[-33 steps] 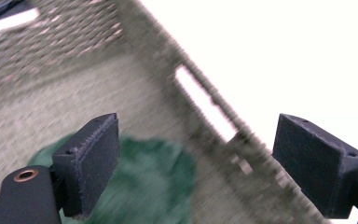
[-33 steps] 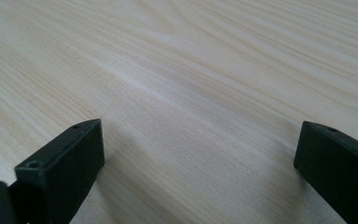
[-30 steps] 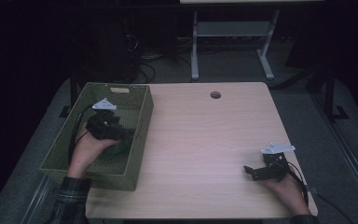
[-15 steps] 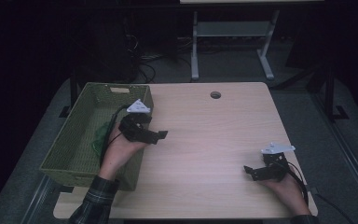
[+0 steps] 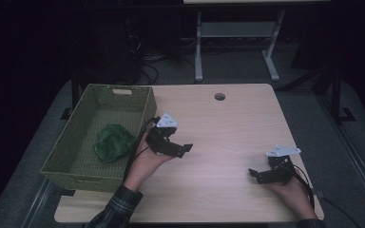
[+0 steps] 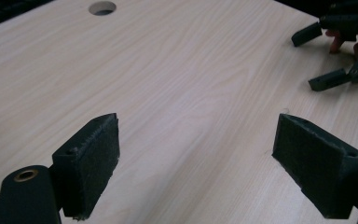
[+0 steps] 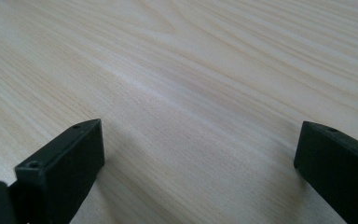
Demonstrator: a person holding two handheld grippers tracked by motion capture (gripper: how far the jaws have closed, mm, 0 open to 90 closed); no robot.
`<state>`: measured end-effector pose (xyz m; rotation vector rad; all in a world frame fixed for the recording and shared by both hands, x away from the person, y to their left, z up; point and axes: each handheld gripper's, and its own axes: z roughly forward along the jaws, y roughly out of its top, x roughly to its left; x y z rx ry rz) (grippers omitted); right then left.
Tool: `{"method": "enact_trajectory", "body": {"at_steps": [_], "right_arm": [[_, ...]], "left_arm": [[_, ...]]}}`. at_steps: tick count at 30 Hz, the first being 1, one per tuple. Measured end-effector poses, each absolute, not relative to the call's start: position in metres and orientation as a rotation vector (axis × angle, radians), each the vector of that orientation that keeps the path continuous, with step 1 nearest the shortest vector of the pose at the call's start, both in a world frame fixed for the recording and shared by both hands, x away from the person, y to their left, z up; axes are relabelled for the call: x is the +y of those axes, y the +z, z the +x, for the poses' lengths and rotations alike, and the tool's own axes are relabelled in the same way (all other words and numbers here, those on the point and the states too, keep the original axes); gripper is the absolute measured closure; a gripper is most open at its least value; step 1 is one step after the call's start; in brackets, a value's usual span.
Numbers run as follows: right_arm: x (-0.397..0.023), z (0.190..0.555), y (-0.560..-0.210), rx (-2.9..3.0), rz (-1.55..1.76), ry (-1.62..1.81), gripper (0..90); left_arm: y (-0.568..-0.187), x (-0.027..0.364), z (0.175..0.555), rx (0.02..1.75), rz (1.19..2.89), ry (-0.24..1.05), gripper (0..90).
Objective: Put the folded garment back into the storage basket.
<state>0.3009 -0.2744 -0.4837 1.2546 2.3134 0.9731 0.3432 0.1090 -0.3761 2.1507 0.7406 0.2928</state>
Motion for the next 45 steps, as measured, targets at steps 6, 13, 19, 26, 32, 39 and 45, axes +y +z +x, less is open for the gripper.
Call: {"method": "enact_trajectory", "body": {"at_steps": [6,13,19,26,32,39,45], "right_arm": [[-0.274,0.301,-0.484,2.314,1.255,0.973,1.3],[-0.275,0.301,-0.484,2.314,1.254,0.972,1.3],[-0.275,0.301,-0.484,2.314,1.253,0.973,1.3],[-0.274,0.301,-0.484,2.313,1.253,0.973,1.3],[-0.275,0.301,-0.484,2.314,1.253,0.973,1.2],[-0.274,0.301,-0.484,2.313,1.255,0.973,1.3],[-0.274,0.301,-0.484,2.313,1.253,0.973,1.3]], "left_arm": [[-0.402,0.099,0.341,0.727,2.156,0.276,13.8],[-0.426,0.095,0.339,0.716,2.168,0.259,13.8],[-0.447,0.091,0.337,0.707,2.213,0.267,13.5],[-0.467,0.09,0.336,0.722,2.252,0.293,13.4],[-0.476,0.091,0.337,0.741,2.259,0.298,13.3],[-0.479,0.092,0.335,0.736,2.242,0.317,12.6],[-0.479,0.092,0.334,0.727,2.246,0.31,12.6]]}}
